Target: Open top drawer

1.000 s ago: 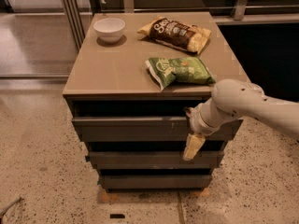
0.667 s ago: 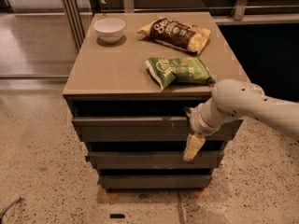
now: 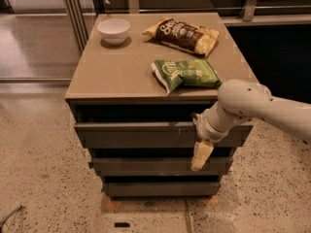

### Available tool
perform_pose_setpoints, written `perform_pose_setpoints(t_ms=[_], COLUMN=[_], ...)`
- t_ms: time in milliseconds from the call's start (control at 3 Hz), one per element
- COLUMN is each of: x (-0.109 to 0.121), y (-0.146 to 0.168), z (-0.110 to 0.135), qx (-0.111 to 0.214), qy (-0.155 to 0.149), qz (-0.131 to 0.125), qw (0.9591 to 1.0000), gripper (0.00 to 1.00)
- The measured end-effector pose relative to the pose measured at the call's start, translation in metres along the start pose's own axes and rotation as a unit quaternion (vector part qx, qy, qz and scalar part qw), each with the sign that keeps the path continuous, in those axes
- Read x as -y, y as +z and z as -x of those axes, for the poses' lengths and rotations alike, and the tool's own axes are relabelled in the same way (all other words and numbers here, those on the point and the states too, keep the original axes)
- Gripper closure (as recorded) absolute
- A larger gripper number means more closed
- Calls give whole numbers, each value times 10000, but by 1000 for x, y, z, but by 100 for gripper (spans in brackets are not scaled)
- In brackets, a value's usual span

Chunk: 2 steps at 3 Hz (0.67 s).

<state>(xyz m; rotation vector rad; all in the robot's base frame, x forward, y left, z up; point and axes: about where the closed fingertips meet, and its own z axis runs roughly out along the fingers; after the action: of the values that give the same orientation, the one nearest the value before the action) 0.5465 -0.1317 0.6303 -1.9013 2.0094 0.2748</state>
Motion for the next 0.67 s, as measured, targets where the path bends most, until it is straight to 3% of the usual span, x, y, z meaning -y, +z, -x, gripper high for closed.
perform_pose_setpoints(t_ms=[667], x=[-34], y=[-18], z=[11], qx=[-22], qy=[63], qz=[591], qw=[9982], gripper=[0])
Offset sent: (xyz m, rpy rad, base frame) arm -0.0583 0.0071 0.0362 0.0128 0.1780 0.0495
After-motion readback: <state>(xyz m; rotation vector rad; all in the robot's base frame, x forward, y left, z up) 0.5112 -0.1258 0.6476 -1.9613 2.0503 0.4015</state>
